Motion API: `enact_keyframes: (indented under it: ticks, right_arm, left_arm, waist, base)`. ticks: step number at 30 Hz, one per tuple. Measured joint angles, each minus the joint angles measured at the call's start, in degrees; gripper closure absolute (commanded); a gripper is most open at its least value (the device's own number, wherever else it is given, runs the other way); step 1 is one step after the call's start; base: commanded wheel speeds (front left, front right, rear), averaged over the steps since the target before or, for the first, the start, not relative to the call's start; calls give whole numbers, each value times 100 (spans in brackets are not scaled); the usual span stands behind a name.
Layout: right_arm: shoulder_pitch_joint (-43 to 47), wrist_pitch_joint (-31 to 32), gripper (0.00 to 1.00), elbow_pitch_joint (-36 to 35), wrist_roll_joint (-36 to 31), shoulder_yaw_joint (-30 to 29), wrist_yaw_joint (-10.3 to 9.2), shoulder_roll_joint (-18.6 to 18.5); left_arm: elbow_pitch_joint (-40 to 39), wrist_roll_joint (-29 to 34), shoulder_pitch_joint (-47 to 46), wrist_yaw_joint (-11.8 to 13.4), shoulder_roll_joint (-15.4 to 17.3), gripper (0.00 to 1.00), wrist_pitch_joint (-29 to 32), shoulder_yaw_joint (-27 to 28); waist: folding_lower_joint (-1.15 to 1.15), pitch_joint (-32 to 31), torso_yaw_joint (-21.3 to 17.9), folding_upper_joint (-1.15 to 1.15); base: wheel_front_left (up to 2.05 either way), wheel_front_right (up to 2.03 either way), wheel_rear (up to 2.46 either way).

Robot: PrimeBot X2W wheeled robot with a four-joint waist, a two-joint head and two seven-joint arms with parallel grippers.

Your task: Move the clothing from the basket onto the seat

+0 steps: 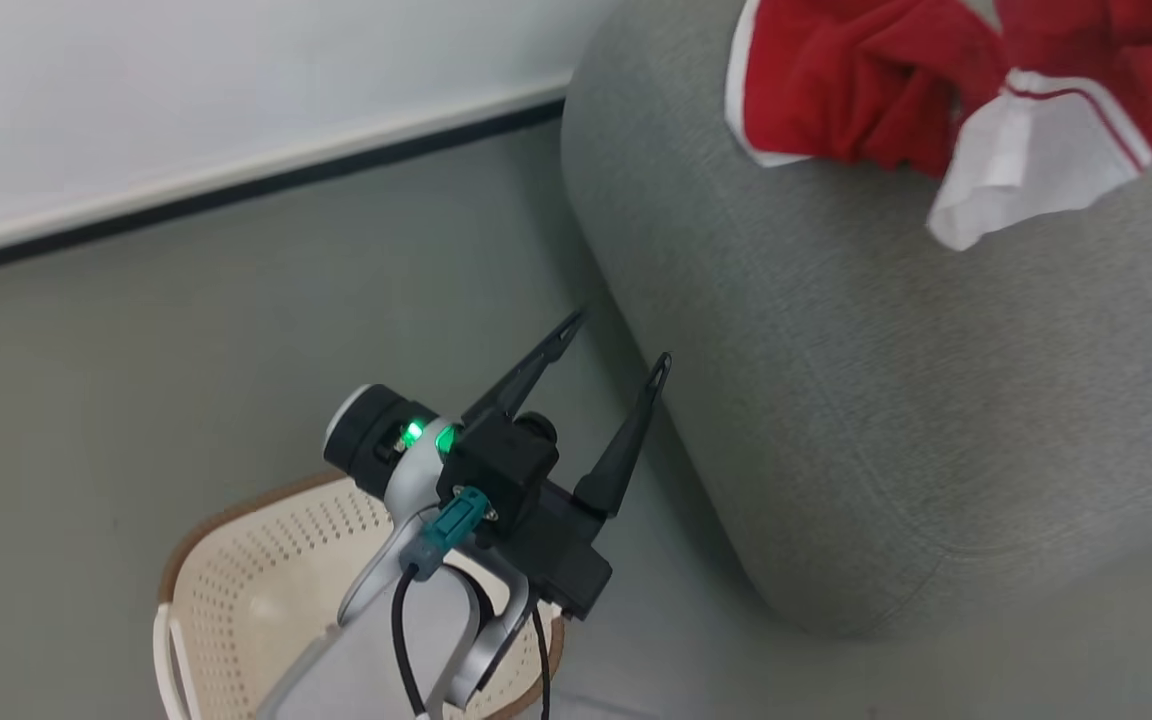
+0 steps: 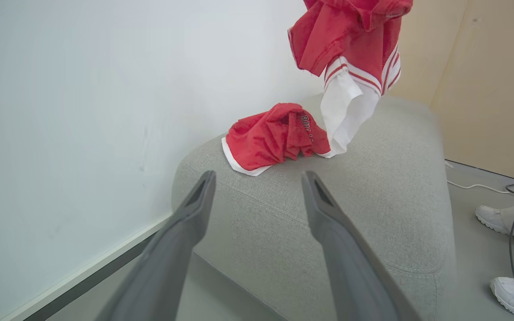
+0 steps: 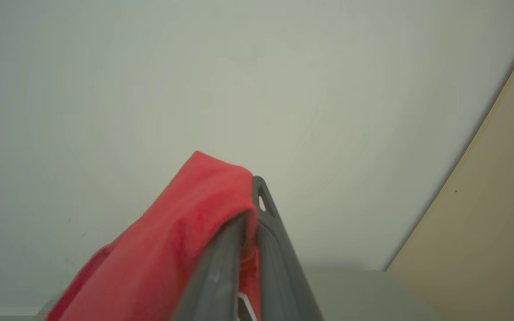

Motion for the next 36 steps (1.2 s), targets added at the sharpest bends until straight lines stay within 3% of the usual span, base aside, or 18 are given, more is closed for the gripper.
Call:
enact_keyframes:
  ticks: [10, 17, 23, 24, 26, 27, 28, 36]
  right_arm:
    - [-235, 46, 100, 489, 24, -136, -255, 86]
    - [-100, -2, 100, 1003, -21, 52, -397, 492]
    - [27, -60, 100, 1300, -16, 98, -401, 913]
    - [25, -80, 90, 1403, -18, 98, -403, 962]
    - [26, -122, 57, 1493, -18, 103, -404, 987]
    - [26, -140, 33, 1532, -18, 103, -403, 1007]
    - [26, -163, 0, 1568, -18, 104, -403, 1035]
    - [359, -299, 0, 1642, 64, 55, -264, 1243]
  left_arm:
    - [-312, 246, -388, -4, 67, 0, 178, -7]
    - [-377, 330, -669, -55, 141, 0, 277, -38]
    - [-264, 471, -686, -57, 185, 0, 277, -48]
    - [-220, 472, -694, -98, 192, 0, 271, -48]
    - [-169, 475, -712, -98, 198, 0, 257, -45]
    - [-147, 475, -713, -98, 204, 0, 215, -42]
    - [-123, 474, -713, -98, 208, 0, 197, -36]
    - [178, 409, -683, -99, 219, 0, -51, 92]
  waist:
    - [0, 770, 337, 0]
    - [0, 1447, 532, 1]
    - [0, 1770, 626, 1]
    - [0, 1810, 634, 1]
    - [0, 1802, 622, 0]
    - [-1, 1786, 611, 0]
    - [-2, 1765, 598, 0]
    - [-2, 1467, 510, 0]
  base:
    - [0, 0, 0]
    - [0, 0, 0]
    - [0, 0, 0]
    - [0, 0, 0]
    - [0, 0, 0]
    - [0, 0, 0]
    - [0, 0, 0]
    - [0, 0, 0]
